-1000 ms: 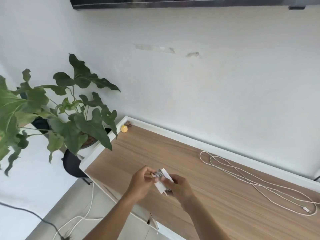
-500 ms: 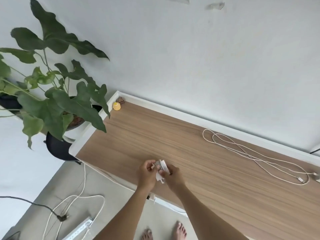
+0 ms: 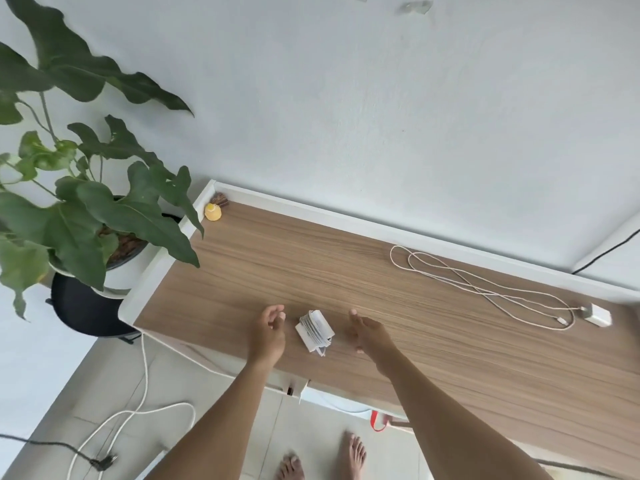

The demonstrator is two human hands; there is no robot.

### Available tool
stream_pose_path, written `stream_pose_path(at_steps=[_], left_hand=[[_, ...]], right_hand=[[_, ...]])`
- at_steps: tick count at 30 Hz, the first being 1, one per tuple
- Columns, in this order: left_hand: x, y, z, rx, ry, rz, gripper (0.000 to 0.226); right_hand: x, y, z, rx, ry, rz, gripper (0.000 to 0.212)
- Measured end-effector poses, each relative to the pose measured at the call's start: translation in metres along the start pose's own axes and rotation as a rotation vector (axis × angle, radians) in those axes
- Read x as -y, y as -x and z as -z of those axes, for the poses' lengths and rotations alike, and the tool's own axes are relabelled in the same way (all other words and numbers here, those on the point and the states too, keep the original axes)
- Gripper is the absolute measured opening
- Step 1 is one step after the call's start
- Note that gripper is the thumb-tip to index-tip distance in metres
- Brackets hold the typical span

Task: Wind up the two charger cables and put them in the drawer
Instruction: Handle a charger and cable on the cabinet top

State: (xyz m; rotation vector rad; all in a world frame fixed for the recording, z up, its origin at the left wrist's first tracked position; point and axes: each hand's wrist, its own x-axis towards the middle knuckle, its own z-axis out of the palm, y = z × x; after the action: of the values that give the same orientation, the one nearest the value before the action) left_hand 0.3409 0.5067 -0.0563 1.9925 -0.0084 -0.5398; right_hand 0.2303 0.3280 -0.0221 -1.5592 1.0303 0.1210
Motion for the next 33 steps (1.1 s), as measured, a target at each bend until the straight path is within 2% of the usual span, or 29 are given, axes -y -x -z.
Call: stream_pose_path(at_steps=[4, 6, 9, 12, 16, 23, 26, 33], left_hand=[[-0.024, 0.001, 0.010, -0.120, -0.115, -0.044, 0.022], [-0.049, 0.005, 0.001, -0.114, -0.175, -0.120, 0.020], [-0.098, 0.018, -0.033, 0.061, -0.286, -0.278, 0.018], [-0.148, 0.038, -0.088, 0.245, -0.475, -0.491, 0.024], [-0.206, 0.066, -0.161, 0.372, -0.652, -0.661, 0.019], [-0.248, 0.096, -0.277, 0.463, -0.864, -0.798, 0.023], [-0.258, 0.111, -0.334, 0.478, -0.876, -0.840, 0.026], [-0.257, 0.135, -0.449, 0.551, -0.810, -0.829, 0.016]], right_hand=[[0.003, 0.006, 0.018, -0.018, -0.004, 0.033, 0.039], [0.007, 0.008, 0.031, -0.043, 0.003, 0.046, 0.039], [0.017, 0.011, 0.057, -0.101, 0.046, 0.117, 0.034], [0.028, 0.018, 0.103, -0.201, 0.195, 0.215, 0.036], [0.029, 0.025, 0.180, -0.316, 0.375, 0.225, 0.036], [-0.009, 0.026, 0.320, -0.504, 0.417, 0.182, 0.045], [-0.040, 0.020, 0.382, -0.551, 0.356, 0.114, 0.038], [-0.103, 0.013, 0.485, -0.617, 0.304, 0.003, 0.023]])
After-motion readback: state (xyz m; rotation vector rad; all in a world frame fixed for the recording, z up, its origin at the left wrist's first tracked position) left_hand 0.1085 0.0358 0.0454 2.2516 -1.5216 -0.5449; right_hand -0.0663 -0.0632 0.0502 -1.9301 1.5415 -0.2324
